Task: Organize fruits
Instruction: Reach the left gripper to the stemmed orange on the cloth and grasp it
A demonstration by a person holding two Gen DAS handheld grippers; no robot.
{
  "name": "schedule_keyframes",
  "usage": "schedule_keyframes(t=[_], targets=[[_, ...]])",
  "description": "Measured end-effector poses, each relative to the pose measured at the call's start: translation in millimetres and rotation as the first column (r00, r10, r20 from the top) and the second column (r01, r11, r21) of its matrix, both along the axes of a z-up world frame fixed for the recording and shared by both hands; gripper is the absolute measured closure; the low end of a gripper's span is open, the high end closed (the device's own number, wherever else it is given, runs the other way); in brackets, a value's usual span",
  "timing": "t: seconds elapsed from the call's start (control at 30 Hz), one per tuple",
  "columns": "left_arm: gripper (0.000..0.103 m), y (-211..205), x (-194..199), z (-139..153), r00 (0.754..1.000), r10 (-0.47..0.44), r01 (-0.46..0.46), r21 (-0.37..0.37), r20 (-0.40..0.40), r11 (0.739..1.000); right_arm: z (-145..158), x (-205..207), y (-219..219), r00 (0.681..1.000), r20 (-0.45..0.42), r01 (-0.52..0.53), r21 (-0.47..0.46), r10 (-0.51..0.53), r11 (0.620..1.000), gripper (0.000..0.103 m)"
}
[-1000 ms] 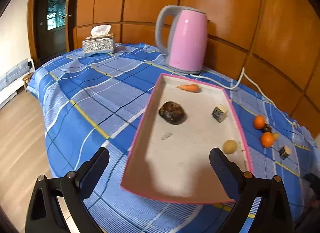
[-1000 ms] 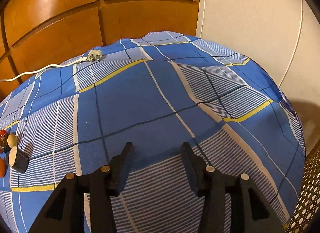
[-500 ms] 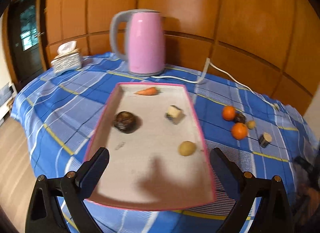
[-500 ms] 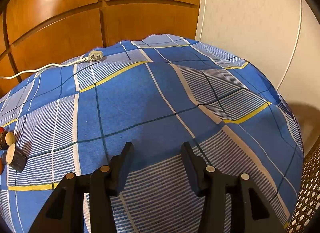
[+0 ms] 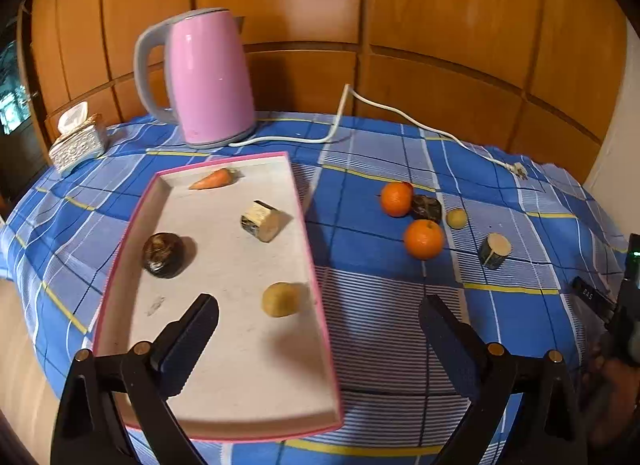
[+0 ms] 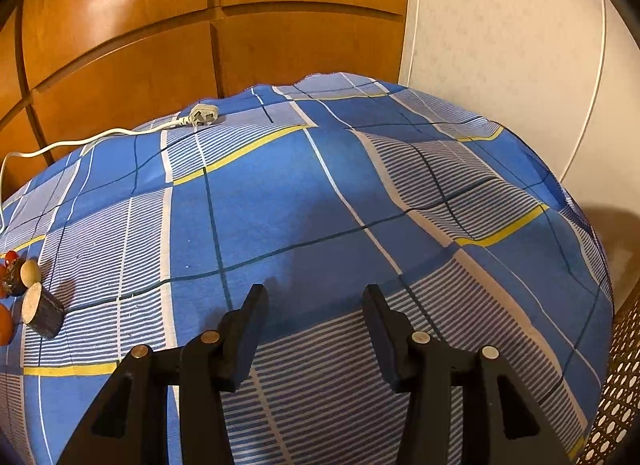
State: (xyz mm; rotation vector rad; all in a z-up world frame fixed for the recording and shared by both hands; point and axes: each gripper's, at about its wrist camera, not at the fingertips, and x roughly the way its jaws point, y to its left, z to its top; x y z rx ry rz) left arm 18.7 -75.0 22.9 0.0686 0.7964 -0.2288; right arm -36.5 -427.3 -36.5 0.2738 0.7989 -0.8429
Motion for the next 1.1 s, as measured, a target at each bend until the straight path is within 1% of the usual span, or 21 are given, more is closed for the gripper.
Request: schedule_keyframes(t=[0.4, 0.6, 0.73, 0.77, 0.83, 1.0, 1.1], targets=[[0.002, -30.4, 11.5, -5.2, 0.998, -0.064, 0.064, 0.006, -0.026, 0.998, -1.6, 2.1, 0.4, 1.000, -0.016, -0.001, -0.007, 0.000, 1.000, 0.053], [0.002, -48.0, 22.4, -9.9, 0.993, -0.106, 0.106, -0.004, -0.059, 0.994, -2.4, 4.0, 0.5, 1.000, -0.024, 0.000, -0.012, 0.000, 1.000, 0.053], [0.005, -61.3, 32.4, -14.3, 0.986, -0.136, 0.134, -0.027, -0.091, 0.991, -2.6, 4.1, 0.5, 1.000, -0.024, 0.000, -0.012, 0.000, 1.000, 0.053], [0.006, -63.7, 35.8, -16.1, 0.985, -0.138, 0.135, -0.037, -0.104, 0.990, -2.7, 3.9, 0.2, 1.000, -0.025, 0.000, -0.012, 0.000, 1.000, 0.053], [0.010, -67.4, 42.6, -19.5, 0.983, -0.136, 0.130, -0.056, -0.126, 0.990, -2.7, 4.0, 0.5, 1.000, -0.024, 0.000, -0.012, 0.000, 1.000, 0.053], [0.011, -73.5, 57.7, -27.0, 0.980, -0.124, 0.113, -0.075, -0.156, 0.991, -2.8, 4.0, 0.6, 1.000, -0.025, 0.000, -0.013, -0.001, 1.000, 0.052], [0.011, -78.9, 66.8, -32.6, 0.977, -0.125, 0.114, -0.073, -0.171, 0.991, -2.8, 4.1, 0.7, 1.000, -0.024, 0.000, -0.013, -0.001, 1.000, 0.052]])
